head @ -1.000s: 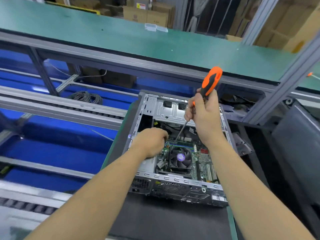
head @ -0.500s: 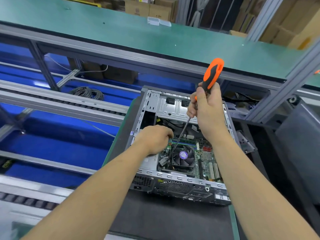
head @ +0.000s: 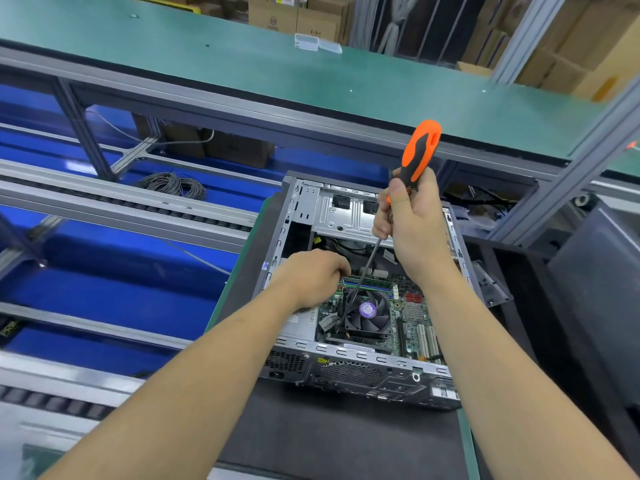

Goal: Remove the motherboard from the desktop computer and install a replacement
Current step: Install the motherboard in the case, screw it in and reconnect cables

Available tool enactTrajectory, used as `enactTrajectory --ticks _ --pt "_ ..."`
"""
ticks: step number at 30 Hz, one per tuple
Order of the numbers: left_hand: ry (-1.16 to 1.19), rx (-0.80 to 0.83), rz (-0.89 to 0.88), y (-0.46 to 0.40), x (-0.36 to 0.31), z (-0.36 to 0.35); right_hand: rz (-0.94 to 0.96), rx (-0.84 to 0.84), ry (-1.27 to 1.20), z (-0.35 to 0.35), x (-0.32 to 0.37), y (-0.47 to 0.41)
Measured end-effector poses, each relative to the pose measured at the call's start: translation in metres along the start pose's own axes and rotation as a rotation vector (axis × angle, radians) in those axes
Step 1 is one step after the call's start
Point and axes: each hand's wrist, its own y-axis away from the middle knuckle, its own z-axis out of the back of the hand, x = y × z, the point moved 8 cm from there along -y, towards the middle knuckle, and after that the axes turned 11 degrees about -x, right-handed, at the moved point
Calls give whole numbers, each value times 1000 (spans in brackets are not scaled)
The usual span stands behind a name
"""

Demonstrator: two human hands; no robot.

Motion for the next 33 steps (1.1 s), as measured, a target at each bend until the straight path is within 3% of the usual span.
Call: enactTrajectory --ticks 17,22,27,33 --pt "37 -14 -40 1 -2 0 51 42 -46 2 4 -2" --pt "179 -28 -99 7 -8 4 96 68 -53 -2 9 5" --pt "494 -19 -47 11 -13 3 147 -69 -6 -1 14 9" --pt "429 2 -85 14 -15 -3 134 29 47 -17 21 16"
